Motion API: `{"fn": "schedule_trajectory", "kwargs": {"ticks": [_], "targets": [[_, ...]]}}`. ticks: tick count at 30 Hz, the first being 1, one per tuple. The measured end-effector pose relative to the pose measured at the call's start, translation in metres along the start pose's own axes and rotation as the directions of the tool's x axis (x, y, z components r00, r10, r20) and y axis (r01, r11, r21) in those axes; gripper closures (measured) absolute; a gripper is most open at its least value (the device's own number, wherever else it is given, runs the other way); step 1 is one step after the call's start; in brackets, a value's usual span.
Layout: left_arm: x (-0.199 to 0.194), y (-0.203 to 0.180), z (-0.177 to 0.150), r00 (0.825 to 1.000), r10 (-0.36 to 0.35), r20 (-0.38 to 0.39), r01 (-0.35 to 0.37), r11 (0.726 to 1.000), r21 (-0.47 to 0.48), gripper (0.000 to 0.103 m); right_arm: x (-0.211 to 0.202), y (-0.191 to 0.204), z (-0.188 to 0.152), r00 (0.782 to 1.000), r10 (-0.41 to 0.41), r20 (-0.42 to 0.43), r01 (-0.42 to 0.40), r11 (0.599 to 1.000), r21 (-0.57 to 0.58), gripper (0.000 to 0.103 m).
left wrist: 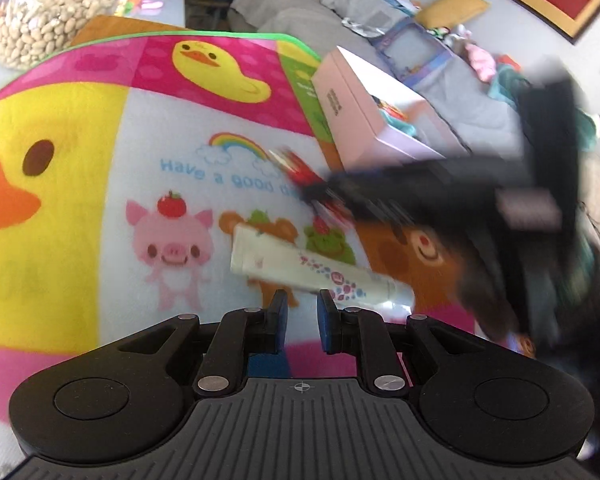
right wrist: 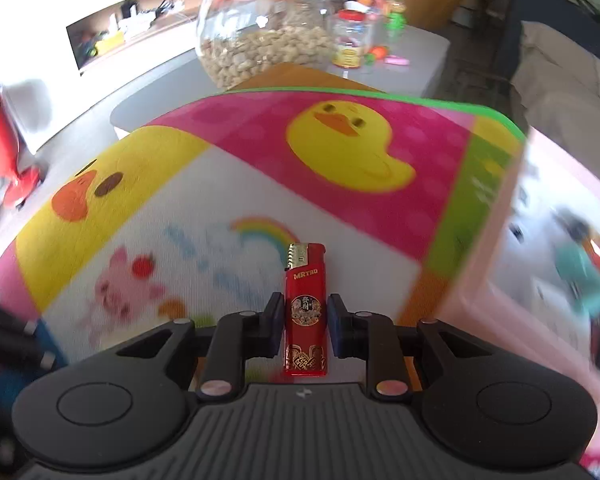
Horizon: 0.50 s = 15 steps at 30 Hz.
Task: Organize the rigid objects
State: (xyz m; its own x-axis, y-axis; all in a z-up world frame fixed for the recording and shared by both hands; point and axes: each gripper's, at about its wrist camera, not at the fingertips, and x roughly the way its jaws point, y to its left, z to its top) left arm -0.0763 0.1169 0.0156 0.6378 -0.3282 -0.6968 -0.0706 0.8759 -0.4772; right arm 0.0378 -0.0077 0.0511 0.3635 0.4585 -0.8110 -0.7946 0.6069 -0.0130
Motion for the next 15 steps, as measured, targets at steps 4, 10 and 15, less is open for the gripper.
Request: {"fn": "schedule_trajectory", "kwargs": {"ticks": [4, 10, 15], "targets": [[0.017, -0.006, 0.021, 0.999, 0.044, 0.018, -0.044, 0.999, -0.013, 0.085, -0.03, -0.024, -0.05, 0.994, -0.102, 0.048, 0.096, 0.988, 0.122, 0.08], [0.039, -0.018, 0.056, 0.983, 0.167, 0.081, -0.17, 0.985, 0.032, 0.085, -0.063, -0.042, -0.095, 0.987, -0.133, 0.093, 0.107, 0.965, 0.241, 0.08], [0.027, -0.024, 0.045, 0.979, 0.199, 0.052, -0.203, 0.976, 0.083, 0.085, -0.073, -0.055, -0.115, 0.949, -0.292, 0.119, 0.256, 0.934, 0.249, 0.08]]}}
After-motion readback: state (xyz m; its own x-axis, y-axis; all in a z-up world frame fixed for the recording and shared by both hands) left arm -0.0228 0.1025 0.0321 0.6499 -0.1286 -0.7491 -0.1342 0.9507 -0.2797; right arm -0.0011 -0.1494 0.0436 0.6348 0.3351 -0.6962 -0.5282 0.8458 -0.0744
